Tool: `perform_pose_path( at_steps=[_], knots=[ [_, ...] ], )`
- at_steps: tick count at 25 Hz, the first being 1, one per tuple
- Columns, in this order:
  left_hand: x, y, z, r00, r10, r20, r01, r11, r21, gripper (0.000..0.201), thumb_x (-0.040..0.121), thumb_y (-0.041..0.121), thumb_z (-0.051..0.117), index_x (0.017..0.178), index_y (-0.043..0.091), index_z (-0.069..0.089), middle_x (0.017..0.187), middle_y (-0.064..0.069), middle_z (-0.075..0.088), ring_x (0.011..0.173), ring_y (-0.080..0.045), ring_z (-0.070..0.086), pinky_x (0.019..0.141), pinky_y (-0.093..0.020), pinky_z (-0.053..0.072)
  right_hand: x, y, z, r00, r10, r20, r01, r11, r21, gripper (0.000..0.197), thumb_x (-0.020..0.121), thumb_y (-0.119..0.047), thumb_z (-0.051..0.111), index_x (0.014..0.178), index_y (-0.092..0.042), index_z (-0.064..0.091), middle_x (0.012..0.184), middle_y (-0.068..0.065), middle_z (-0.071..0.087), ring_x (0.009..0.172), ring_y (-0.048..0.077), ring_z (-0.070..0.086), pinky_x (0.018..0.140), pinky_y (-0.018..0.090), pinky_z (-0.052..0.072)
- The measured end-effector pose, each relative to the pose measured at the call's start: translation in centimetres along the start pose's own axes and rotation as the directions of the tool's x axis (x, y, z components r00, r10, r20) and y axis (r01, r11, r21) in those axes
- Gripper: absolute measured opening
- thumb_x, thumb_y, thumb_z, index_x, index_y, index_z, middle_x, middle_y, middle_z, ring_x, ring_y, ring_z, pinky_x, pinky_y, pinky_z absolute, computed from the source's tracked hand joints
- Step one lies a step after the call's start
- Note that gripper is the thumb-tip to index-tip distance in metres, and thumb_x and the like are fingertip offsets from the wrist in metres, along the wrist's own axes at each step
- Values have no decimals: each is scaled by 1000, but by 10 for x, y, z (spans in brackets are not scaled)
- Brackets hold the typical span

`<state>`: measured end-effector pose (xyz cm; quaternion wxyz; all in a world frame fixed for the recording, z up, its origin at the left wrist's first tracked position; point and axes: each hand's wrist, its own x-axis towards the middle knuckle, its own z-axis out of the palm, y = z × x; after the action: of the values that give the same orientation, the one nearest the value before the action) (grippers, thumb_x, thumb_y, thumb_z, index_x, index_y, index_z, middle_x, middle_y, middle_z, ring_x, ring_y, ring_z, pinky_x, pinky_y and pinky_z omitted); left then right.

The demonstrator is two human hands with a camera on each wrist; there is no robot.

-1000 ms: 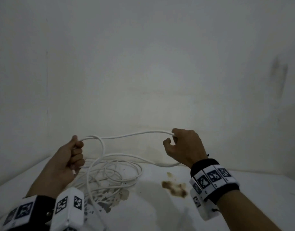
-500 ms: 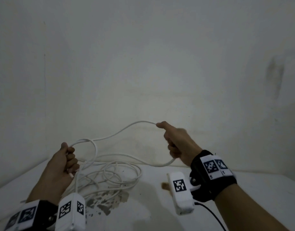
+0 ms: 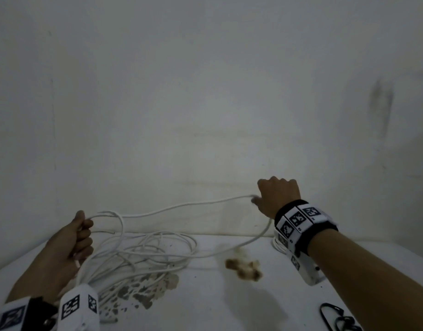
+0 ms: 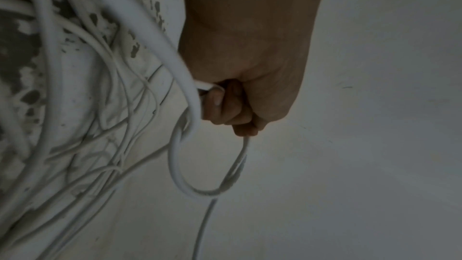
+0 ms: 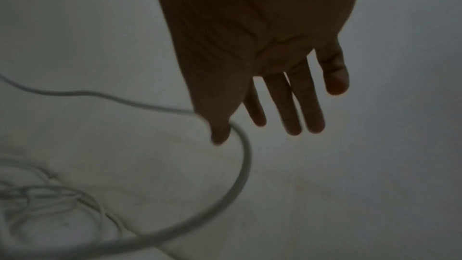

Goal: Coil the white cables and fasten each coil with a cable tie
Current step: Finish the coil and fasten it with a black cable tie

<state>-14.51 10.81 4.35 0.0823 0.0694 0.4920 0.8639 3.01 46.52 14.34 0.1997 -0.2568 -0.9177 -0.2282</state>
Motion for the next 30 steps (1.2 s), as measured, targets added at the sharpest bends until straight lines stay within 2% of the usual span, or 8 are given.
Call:
perform_pose_path(
  at_steps=[4,9,13,17,19,24,27,30],
  knots=[
    [-9,-1,26,996,-65,62,73,988,-137,43,103,46,31,71,18,37,33,9,24,26,-9,7,24,-17,13,-12,-33,8,997,74,-19,-55,858,510,48,91,-44,60,128,-19,43,123,9,56,113,31,54,92,39,42],
    [-24,1,69,985,-75,158,111,967,-231,43,104,43,31,71,18,40,34,8,24,30,-8,5,24,-17,15,-58,-124,-13,937,-244,-250,349,604,716,45,92,-40,59,133,-25,49,129,8,50,125,27,41,104,42,36],
    [-32,2,84,973,-91,213,149,950,-275,43,105,42,31,71,18,40,35,6,24,34,-9,4,25,-16,16,-78,-174,2,795,-604,57,197,345,918,52,98,-44,55,145,-25,41,141,4,51,127,22,49,105,31,39],
    [-32,3,87,966,-99,239,161,953,-256,43,104,42,32,70,17,42,36,7,23,42,-9,1,27,-16,14,-82,-191,20,981,-164,-101,138,233,963,30,95,-37,59,116,-25,41,108,4,61,96,21,59,83,34,49],
    [-31,3,87,964,-97,246,156,960,-231,42,104,42,33,71,17,42,37,9,23,33,-9,5,27,-17,14,-75,-191,22,986,-156,-52,79,171,982,32,94,-42,61,120,-28,51,102,4,69,89,17,64,78,30,51],
    [-33,10,81,977,-50,207,69,994,-85,39,103,42,37,72,18,43,39,10,22,25,-3,18,27,-16,14,-67,-191,40,926,-366,-87,286,535,795,36,104,-44,38,114,-18,62,114,8,63,105,27,58,78,35,43],
    [-36,28,70,985,23,171,-12,998,-66,38,103,42,37,73,19,42,39,8,22,25,-3,18,29,-16,13,-59,-178,56,865,-415,282,163,764,624,30,104,-29,42,113,-6,58,123,17,57,113,34,58,85,36,44],
    [-34,38,60,988,92,123,-86,995,-51,38,102,44,38,73,19,44,41,12,23,27,-3,18,30,-17,13,-56,-165,62,759,-493,425,155,771,618,29,101,-28,48,101,-2,61,112,20,62,103,33,63,78,33,46]
  ],
)
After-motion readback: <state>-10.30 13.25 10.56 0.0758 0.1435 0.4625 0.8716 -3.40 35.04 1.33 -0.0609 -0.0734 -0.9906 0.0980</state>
